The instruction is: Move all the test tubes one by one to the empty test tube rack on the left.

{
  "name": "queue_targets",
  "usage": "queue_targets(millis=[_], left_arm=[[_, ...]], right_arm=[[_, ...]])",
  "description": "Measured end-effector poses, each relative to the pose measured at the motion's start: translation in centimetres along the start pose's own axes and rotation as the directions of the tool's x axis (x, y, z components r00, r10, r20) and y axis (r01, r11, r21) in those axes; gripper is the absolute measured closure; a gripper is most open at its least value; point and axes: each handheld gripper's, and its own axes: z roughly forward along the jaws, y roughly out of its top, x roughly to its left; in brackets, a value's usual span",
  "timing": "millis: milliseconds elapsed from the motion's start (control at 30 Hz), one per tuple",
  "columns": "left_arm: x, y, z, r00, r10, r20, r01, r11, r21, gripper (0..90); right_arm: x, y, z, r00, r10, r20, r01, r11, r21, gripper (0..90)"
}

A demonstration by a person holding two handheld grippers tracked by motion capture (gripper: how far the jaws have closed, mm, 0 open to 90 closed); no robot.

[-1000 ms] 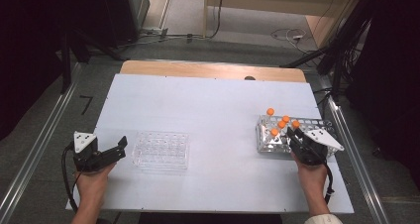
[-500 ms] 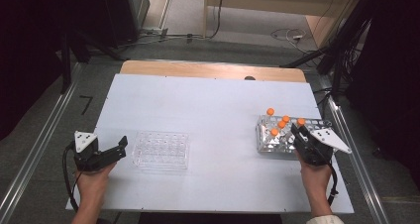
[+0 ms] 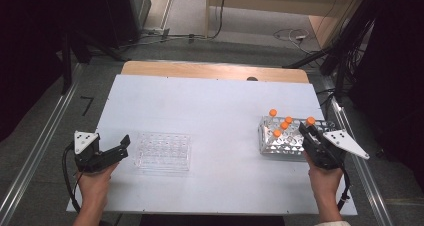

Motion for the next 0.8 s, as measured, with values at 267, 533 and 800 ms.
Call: queue_targets(millis=[267, 533, 800], left_arm=[[-1.9, 1.2, -0.9, 0.9969, 0.047, 0.063, -0.045, 0.9986, -0.027, 4.2], [-3.5, 2.1, -1.4, 0.984, 0.068, 0.165, -0.065, 0.9976, -0.024, 4.2], [-5.5, 2.5, -1.6, 0.9704, 0.125, 0.207, -0.119, 0.9921, -0.038, 4.2]], right_arm=[[1.0, -0.2, -1.7, 0.9991, -0.02, -0.037, 0.022, 0.999, 0.038, 71.3], [3.0, -0.3, -2.8, 0.9919, -0.049, -0.118, 0.057, 0.996, 0.066, 71.3], [5.7, -0.7, -2.6, 0.9745, -0.09, -0.205, 0.109, 0.99, 0.084, 71.3]])
